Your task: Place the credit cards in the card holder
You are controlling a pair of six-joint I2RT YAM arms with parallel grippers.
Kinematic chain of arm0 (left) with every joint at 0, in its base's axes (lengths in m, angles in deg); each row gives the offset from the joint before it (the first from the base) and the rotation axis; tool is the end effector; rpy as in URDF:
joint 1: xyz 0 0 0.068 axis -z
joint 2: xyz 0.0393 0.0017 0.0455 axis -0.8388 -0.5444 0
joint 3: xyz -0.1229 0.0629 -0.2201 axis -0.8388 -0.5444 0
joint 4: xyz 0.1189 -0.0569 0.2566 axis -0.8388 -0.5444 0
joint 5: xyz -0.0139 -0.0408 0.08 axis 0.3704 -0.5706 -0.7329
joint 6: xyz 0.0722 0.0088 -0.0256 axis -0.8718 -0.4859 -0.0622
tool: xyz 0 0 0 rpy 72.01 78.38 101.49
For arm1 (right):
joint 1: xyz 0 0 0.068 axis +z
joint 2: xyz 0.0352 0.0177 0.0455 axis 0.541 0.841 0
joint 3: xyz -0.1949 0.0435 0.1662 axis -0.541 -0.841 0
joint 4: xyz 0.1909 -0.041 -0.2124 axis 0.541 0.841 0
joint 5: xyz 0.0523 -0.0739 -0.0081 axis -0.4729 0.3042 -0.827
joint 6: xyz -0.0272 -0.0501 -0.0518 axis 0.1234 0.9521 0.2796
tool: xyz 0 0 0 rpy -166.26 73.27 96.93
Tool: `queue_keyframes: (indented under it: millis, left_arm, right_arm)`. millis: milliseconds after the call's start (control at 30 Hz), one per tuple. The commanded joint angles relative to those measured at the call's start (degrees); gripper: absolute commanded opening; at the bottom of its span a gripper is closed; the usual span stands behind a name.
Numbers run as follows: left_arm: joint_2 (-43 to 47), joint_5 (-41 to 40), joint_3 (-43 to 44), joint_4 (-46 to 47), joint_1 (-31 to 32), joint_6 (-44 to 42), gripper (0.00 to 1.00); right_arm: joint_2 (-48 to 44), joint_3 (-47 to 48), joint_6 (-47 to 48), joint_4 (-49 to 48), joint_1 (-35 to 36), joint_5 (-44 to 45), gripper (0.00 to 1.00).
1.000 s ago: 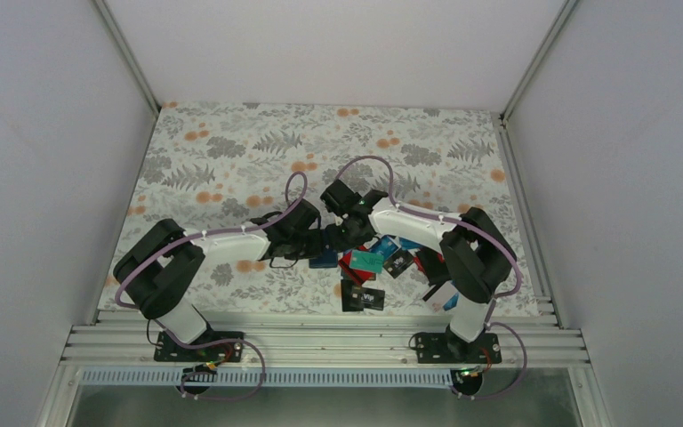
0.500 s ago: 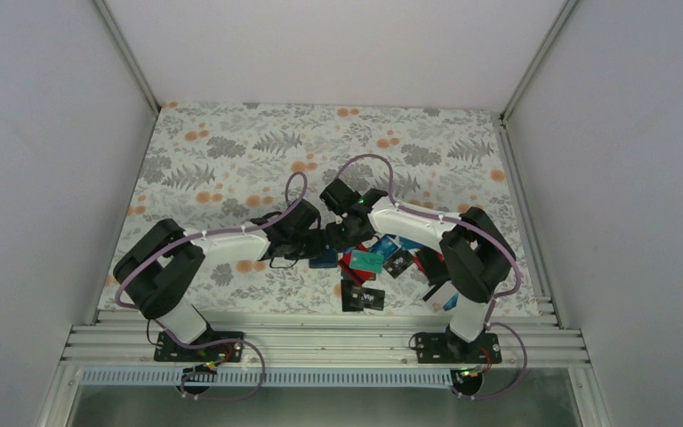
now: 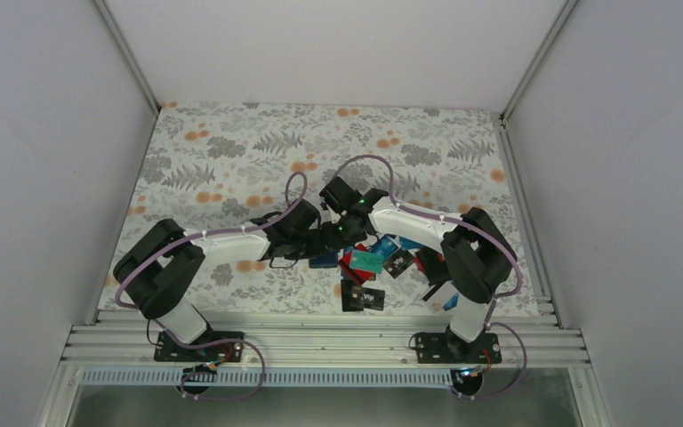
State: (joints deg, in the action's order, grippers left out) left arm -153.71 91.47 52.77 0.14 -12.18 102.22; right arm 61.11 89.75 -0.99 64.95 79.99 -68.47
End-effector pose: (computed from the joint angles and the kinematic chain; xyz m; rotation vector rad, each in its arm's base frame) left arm 0.2316 -0.2412 0.0868 -0.0394 2.7590 -0.6873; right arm 0.2534 0.2880 0.1282 -0.5379 2.8716 0.4724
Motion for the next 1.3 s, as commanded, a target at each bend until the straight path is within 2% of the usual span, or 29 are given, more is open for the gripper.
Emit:
queue_keyframes:
  millis: [0,467,867,1267]
  left_arm:
    - [-0.47,0.65,-1.09,-0.02,0.2,-0.9,0.02]
    - [-0.26,1.29,-1.57,0.46,0.18,-0.64,0.02]
    - [2.93,5.17,-9.75,12.56,-0.06,4.87,0.02]
    - [5.43,5.08,-11.8,13.61,-0.63,4.7,0.02]
  right_arm:
    - [0.84,1.71,-0.16,-2.74,0.65,-2.51,0.04]
    - [4.13,1.33,-1.47,-4.95,0.65,-2.92,0.04]
    - [4.93,-1.4,-4.09,-9.74,0.57,-4.68,0.04]
    - [6.79,-1.95,-4.47,-10.16,0.48,-4.17,0.04]
